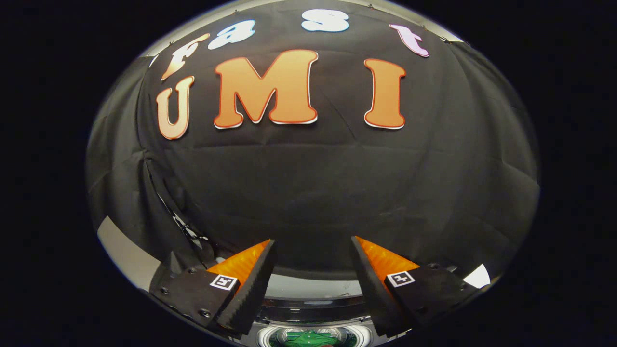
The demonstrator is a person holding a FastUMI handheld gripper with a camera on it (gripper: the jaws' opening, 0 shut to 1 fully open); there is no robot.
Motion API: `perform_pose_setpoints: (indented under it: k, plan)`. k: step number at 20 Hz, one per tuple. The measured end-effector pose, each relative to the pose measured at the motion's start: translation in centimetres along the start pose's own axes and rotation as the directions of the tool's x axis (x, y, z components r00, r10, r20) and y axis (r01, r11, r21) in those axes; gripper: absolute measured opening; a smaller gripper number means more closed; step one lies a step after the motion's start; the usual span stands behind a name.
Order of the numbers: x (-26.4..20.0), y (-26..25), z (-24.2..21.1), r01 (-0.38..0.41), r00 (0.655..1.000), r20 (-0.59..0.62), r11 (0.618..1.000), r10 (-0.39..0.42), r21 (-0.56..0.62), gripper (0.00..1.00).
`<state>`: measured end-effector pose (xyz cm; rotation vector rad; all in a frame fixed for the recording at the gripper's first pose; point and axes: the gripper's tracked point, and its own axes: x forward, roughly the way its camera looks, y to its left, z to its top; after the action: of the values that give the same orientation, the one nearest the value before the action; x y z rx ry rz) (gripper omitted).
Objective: Put the clothes into the washing machine and then close the washing machine lid.
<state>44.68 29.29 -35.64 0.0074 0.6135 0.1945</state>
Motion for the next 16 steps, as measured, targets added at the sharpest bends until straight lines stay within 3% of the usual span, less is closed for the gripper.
perform_pose_setpoints:
  k: [5, 16]
  plan:
    - [1.0, -0.1, -2.3, 0.009, 1.000, -0.022, 1.000, -0.008, 0.027, 0.98]
    - [-3.4, -0.1, -4.1, -0.029, 0.999, 0.026, 0.999, 0.028, 0.024, 0.99]
